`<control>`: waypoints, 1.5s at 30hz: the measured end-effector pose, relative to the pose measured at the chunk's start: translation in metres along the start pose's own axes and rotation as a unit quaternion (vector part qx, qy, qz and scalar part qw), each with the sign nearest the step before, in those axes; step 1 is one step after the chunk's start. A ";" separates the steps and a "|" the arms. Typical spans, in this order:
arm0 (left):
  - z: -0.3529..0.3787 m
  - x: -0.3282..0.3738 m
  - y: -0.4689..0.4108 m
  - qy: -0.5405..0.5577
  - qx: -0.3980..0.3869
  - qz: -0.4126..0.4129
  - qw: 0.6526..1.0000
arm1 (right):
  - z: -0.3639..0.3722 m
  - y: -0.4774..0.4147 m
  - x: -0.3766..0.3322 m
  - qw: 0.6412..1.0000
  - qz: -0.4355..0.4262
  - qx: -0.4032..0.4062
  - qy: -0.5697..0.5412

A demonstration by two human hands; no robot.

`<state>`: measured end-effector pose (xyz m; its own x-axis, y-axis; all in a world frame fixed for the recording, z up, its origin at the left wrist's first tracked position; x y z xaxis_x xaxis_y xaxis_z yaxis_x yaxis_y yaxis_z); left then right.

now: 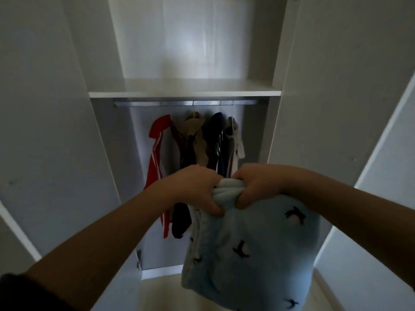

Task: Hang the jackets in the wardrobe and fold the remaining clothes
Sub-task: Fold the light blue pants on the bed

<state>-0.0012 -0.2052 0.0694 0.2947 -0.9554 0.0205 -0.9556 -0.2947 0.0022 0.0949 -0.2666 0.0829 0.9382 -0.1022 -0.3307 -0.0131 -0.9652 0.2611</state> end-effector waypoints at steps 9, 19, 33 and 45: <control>-0.121 -0.112 -0.070 0.001 0.192 -0.061 0.979 | -0.158 -0.087 0.022 0.991 -0.089 0.077 0.069; -0.319 -0.234 -0.085 -0.072 0.283 -0.113 0.950 | -0.367 -0.131 0.000 0.938 -0.169 0.300 -0.023; -0.253 -0.374 -0.162 -0.343 0.452 -0.065 0.821 | -0.314 -0.266 -0.004 0.717 -0.202 0.592 0.307; -0.164 -0.411 -0.189 -0.339 0.330 -0.028 0.881 | -0.286 -0.332 0.075 0.879 -0.301 0.338 0.147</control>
<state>0.0573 0.2467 0.2245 0.4900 -0.6659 -0.5625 -0.7952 -0.0770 -0.6015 0.2681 0.1154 0.2307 0.8932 0.4469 0.0503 0.4070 -0.7557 -0.5130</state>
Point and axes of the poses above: each hand's wrist, its own y-axis away from the middle knuckle, its own z-axis out of the palm, x = y × z, the point moved 6 cm from there along -y, towards the middle knuckle, and after that the axes turned 5 degrees about -y, right-handed, at the moved point
